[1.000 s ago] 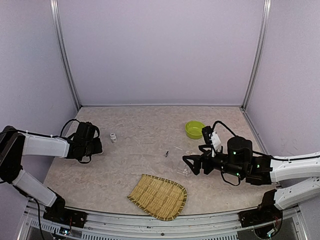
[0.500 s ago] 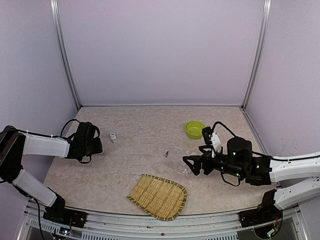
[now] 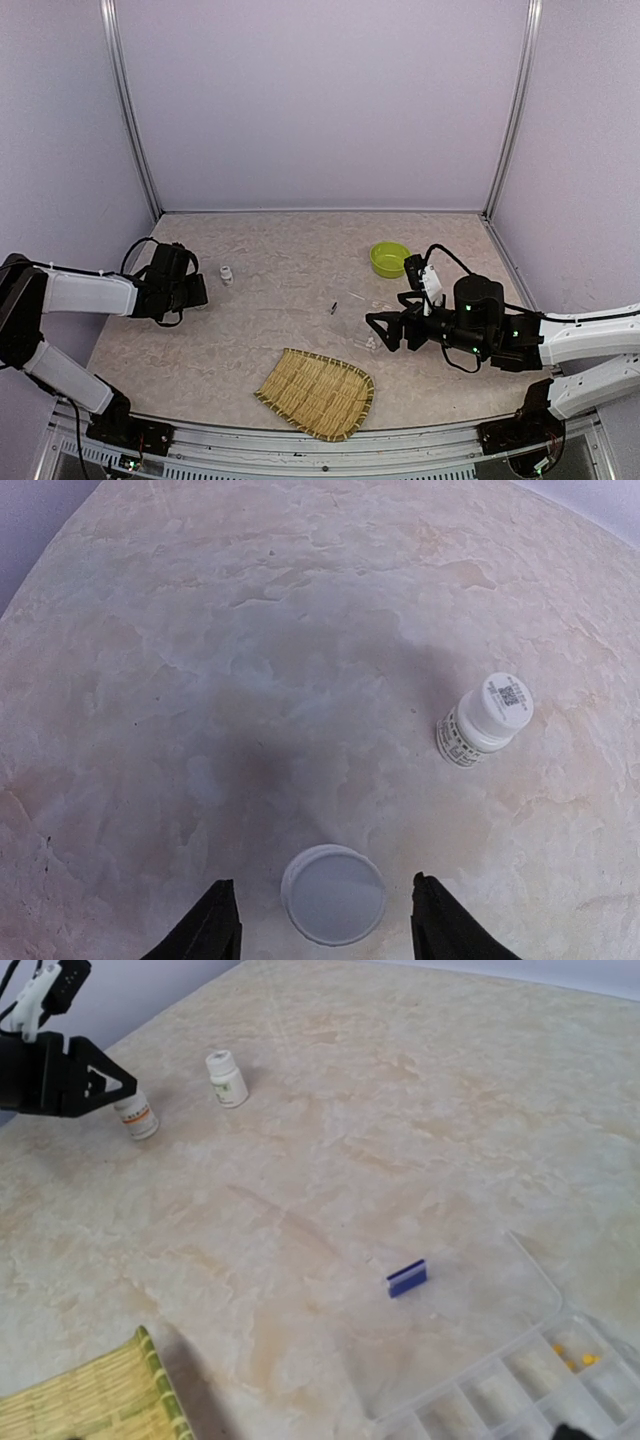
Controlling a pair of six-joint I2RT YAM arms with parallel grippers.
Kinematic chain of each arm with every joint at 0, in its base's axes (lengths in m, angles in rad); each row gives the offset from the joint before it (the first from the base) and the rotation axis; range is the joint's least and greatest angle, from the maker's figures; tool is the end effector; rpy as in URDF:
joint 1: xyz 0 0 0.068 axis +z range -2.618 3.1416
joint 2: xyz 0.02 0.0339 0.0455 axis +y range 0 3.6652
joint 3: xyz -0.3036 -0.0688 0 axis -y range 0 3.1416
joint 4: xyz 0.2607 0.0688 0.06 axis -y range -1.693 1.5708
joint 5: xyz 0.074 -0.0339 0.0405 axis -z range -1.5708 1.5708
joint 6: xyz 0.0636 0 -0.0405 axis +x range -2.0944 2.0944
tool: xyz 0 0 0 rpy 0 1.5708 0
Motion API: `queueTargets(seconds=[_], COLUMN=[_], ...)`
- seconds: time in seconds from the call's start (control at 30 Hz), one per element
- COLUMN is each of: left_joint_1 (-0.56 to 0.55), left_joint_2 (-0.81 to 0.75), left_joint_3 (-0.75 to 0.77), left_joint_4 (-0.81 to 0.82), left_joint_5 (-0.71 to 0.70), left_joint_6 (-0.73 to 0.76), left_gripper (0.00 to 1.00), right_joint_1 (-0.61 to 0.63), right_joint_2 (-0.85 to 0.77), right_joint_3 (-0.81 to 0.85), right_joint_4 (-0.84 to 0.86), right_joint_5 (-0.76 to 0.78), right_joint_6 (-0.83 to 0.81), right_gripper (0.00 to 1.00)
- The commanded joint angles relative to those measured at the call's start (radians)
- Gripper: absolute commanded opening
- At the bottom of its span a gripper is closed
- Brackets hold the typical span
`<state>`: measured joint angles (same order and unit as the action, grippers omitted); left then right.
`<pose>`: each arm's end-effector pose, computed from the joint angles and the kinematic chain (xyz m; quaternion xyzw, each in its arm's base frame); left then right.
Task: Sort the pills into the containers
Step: Place the pill bottle at the center of the board, then close the lid of the pill container.
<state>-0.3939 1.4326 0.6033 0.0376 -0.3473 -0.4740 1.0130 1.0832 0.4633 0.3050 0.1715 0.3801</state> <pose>0.2784 -0.0923 0.1673 -0.1020 0.9078 -0.0123 0.4066 0.1441 0.2104 0.2368 -0.2031 0.7819 0.3224 0.4934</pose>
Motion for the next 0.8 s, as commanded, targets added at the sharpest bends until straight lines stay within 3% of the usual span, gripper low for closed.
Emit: queueTargets(seconds=[0.0,0.23,0.57,0.77], left_joint_1=[0.006,0.003,-0.023,-0.070], left_joint_2=[-0.035,-0.101,-0.182,-0.190], left_joint_3=[-0.017,-0.039,-0.064,-0.058], left_joint_4=[0.027,0.049,0.089,0.103], left_joint_5=[0.012,0.039,0.084,0.078], left_joint_6=[-0.005,-0.002,0.019,0.037], left_gripper=[0.62,0.81,0.98,0.99], right_joint_1=[-0.010,-0.012,-0.018,-0.024], right_joint_2=[0.010,0.020,0.058,0.079], right_joint_3=[-0.011,-0.007,0.019,0.040], right_joint_4=[0.029,0.027,0.010,-0.012], right_joint_5=[-0.006,-0.007,-0.007,0.002], right_joint_6=[0.005,0.005,0.007,0.007], right_gripper=[1.00,1.00,1.00,1.00])
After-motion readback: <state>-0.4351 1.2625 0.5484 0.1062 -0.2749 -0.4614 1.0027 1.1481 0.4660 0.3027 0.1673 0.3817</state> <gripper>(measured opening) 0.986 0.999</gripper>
